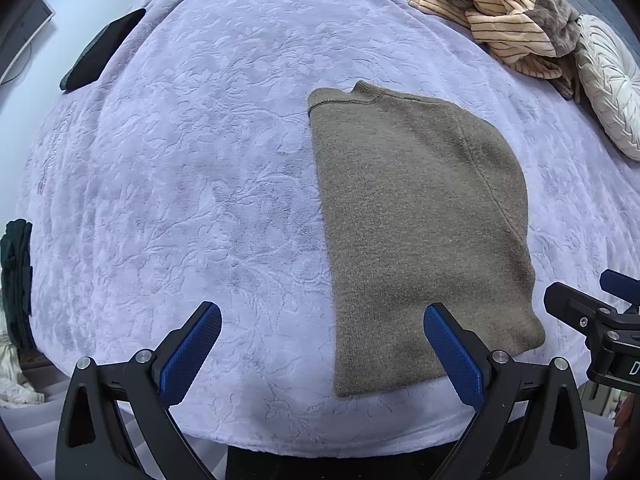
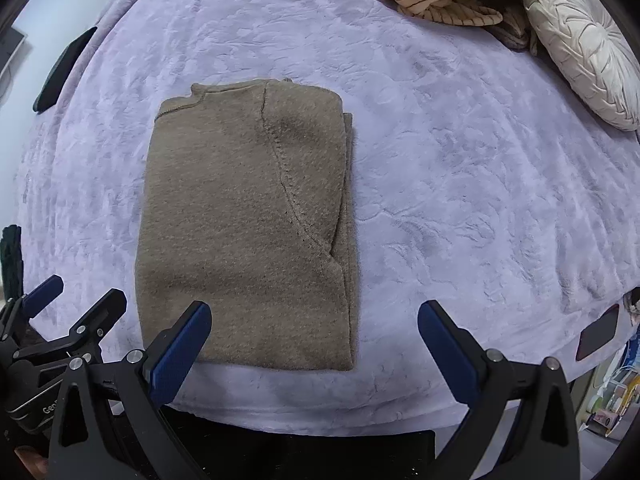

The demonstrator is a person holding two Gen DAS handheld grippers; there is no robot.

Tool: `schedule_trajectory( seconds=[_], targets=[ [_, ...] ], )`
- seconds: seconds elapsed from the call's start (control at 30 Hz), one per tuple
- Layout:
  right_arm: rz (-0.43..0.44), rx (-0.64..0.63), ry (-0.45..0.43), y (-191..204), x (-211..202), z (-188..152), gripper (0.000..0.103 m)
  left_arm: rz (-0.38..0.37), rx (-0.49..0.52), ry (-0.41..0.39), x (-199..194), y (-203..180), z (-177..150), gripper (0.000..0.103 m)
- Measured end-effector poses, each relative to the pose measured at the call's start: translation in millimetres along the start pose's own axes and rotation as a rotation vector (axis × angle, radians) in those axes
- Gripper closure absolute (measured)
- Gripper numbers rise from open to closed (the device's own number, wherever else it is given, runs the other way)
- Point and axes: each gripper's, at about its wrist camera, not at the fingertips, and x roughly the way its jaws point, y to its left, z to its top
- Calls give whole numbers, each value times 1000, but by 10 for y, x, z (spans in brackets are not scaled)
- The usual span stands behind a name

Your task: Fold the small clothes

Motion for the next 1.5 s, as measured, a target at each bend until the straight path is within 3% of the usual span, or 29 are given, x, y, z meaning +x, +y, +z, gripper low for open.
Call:
schedule_trajectory(
  seconds=[1.5],
  targets=[
    [-4,-20,3,-23,28,60,0,22,15,8,-2,-88,16,2]
  ],
)
